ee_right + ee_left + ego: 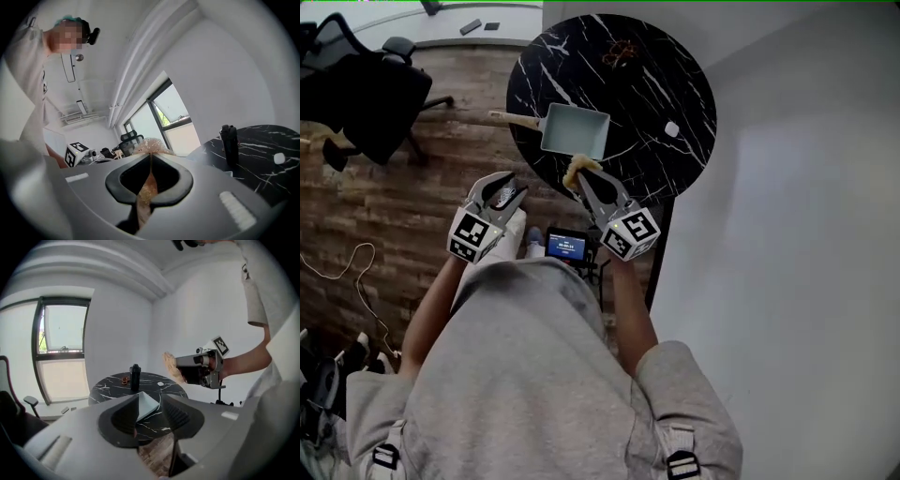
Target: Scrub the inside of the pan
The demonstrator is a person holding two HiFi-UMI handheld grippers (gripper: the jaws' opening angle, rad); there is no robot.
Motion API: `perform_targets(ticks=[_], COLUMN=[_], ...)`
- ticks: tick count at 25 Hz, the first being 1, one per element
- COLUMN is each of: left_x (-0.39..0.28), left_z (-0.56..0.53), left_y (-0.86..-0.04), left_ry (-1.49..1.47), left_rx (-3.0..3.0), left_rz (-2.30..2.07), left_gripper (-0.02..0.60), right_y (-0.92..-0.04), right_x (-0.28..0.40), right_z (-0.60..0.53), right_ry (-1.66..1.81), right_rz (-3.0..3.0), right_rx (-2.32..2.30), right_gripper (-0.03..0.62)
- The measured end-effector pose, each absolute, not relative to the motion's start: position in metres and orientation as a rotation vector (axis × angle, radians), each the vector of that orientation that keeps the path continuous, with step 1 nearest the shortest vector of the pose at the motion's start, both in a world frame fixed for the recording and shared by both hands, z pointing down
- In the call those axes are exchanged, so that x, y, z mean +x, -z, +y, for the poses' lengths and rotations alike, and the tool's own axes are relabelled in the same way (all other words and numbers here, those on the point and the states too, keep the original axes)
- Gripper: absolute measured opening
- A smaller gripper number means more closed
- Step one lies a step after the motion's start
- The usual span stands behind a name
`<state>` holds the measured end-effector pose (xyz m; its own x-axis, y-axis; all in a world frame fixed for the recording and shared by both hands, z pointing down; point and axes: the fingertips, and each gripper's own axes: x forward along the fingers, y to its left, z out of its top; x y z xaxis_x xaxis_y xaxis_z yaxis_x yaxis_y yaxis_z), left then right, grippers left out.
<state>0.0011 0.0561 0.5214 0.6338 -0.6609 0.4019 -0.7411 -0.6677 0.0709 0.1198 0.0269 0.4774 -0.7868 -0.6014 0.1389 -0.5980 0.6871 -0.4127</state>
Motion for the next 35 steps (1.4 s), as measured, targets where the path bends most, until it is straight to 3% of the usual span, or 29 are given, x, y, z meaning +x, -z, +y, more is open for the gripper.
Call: perform_targets(ticks=[14,23,27,35], left_x=[0.011,-0.004,-0.019,-0.049], left_z=[0.098,0.149,0.194,0.280], left_y=[-0.418,-0.326,-0.321,-0.342], left_ry=[-0.254,-0.037,0.007,-0.015], left_rx=[2.777,2.897,2.919,2.942], left_rz=[-1.320,-1.341,-1.304,-1.169], left_gripper=[0.120,0.084,0.034,0.009], right_y=[-0.372,-0.296,-0.282,-0.294], right_x=[0.143,0.108,0.081,0.044], right_z=[0.085,0.161,0.210,0.310], right_ry=[0.089,-0.289,-0.418,-0.455], right_rz=[2.890,2.823,2.817,2.764], right_rx=[-1.259,-1.419,-1.465,-1.719], right_gripper=[0.029,0.034,0.034,0.031])
